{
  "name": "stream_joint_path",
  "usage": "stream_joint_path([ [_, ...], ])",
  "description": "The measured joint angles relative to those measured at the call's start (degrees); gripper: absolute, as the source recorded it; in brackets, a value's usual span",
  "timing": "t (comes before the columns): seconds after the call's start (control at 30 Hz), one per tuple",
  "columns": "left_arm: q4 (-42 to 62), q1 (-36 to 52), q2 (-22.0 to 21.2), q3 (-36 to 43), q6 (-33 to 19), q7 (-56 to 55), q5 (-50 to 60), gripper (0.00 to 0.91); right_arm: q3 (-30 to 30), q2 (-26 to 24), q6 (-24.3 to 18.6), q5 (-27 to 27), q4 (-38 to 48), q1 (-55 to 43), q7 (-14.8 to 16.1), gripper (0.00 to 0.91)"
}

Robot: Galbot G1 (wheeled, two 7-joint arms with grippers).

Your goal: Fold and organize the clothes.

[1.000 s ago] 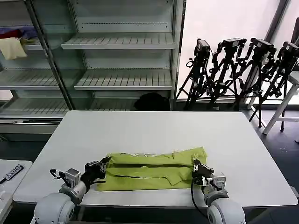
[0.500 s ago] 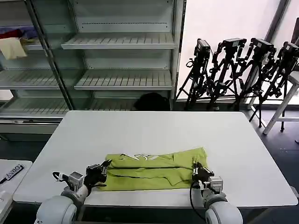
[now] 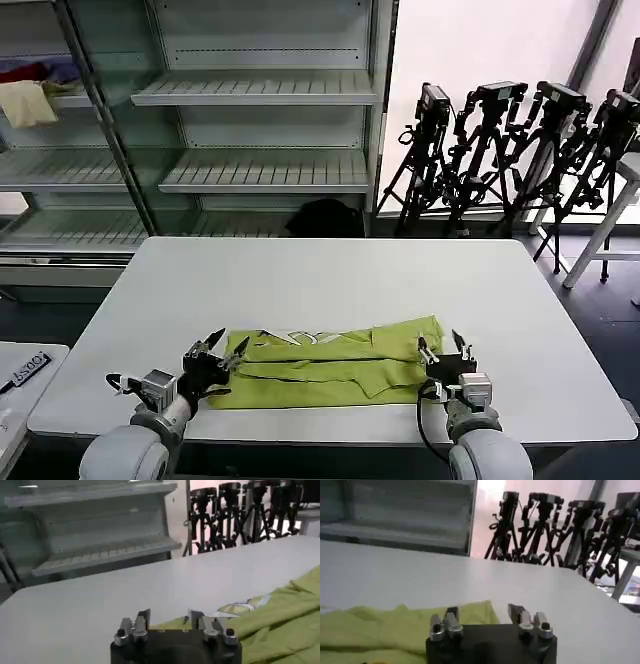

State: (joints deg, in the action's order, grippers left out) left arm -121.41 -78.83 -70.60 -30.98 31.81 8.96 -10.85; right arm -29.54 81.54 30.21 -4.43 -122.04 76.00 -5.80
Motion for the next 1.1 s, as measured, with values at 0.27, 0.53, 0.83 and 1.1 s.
stream_joint_path([
  [0.27,0.8,-2.5,-3.4,0.7,-2.2,-5.9,-0.1,0.907,-3.6,-0.6,-3.1,-6.1,-0.9,-2.6,1.7,0.907],
  [0.53,3.2,-3.0,-5.9,1.3,-3.8,-9.8,-0.5,0.524,-5.0,-0.3,-4.9,-8.3,-1.1,-3.2,2.9,0.907],
  [0.83,5.4,-2.9,-7.3,2.1,-4.2,-11.7,-1.2,0.02,-5.8,-0.2,-5.7,-9.4,-1.5,-3.2,3.5,0.907],
  [1.1,5.9,-2.9,-7.8,2.9,-4.3,-12.4,-1.8,0.01,-6.5,-0.4,-5.8,-9.8,-1.4,-3.6,3.5,0.907],
])
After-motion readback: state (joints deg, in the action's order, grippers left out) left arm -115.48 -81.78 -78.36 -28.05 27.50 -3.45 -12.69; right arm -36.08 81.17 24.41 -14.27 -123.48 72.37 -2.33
